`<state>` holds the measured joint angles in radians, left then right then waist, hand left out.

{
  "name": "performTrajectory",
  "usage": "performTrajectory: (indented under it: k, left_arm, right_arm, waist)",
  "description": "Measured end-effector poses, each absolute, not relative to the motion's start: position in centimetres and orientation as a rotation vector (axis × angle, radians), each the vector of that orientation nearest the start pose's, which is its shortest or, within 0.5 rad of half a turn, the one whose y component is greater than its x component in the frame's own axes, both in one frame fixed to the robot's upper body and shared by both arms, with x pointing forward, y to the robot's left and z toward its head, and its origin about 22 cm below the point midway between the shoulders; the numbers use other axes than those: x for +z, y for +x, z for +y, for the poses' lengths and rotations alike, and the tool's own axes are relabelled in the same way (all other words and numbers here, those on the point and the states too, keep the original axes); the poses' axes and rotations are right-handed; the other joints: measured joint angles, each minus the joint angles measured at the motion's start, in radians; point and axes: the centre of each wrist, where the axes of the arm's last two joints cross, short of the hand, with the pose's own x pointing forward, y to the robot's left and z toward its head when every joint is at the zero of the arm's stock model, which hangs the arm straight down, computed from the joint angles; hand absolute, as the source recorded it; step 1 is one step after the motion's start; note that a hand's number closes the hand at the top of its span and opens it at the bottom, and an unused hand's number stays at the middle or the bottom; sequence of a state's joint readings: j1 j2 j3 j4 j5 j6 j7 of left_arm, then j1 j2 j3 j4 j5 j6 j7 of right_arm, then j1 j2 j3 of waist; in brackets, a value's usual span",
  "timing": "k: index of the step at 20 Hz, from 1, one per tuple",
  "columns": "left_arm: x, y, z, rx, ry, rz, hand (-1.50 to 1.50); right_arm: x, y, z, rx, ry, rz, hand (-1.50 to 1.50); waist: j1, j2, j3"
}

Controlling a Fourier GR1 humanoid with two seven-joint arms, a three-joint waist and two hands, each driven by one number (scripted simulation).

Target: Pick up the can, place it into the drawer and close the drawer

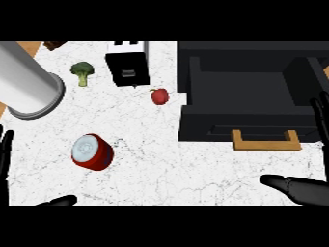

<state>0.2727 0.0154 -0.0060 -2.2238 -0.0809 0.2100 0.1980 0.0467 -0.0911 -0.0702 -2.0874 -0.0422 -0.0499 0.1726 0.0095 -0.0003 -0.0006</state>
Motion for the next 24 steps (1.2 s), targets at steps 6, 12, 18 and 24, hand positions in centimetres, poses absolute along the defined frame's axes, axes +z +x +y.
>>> performTrajectory:
  k: [6,12,18,24]
  left_arm:
    - [11.5,13.3,24.0,0.288,0.351,-1.686,-1.5]
    - [11.9,14.2,23.8,0.301,0.342,-1.671,-1.5]
    - [9.8,15.2,22.6,0.292,0.329,-1.626,-1.5]
    - [6.8,17.0,22.4,0.295,0.339,-1.574,-1.5]
  right_arm:
    - [11.0,19.9,-26.6,-0.067,-0.153,-1.82,-1.5]
    - [10.2,19.3,-26.9,-0.072,-0.16,-1.811,-1.5]
    - [9.8,19.3,-27.2,-0.075,-0.174,-1.808,-1.5]
    - [10.1,18.7,-28.1,-0.073,-0.176,-1.818,-1.5]
  waist:
    - [-0.005,-0.001,0.001]
    - [-0.008,0.0,0.001]
    - [-0.009,0.0,0.0]
    - [-0.011,0.0,0.001]
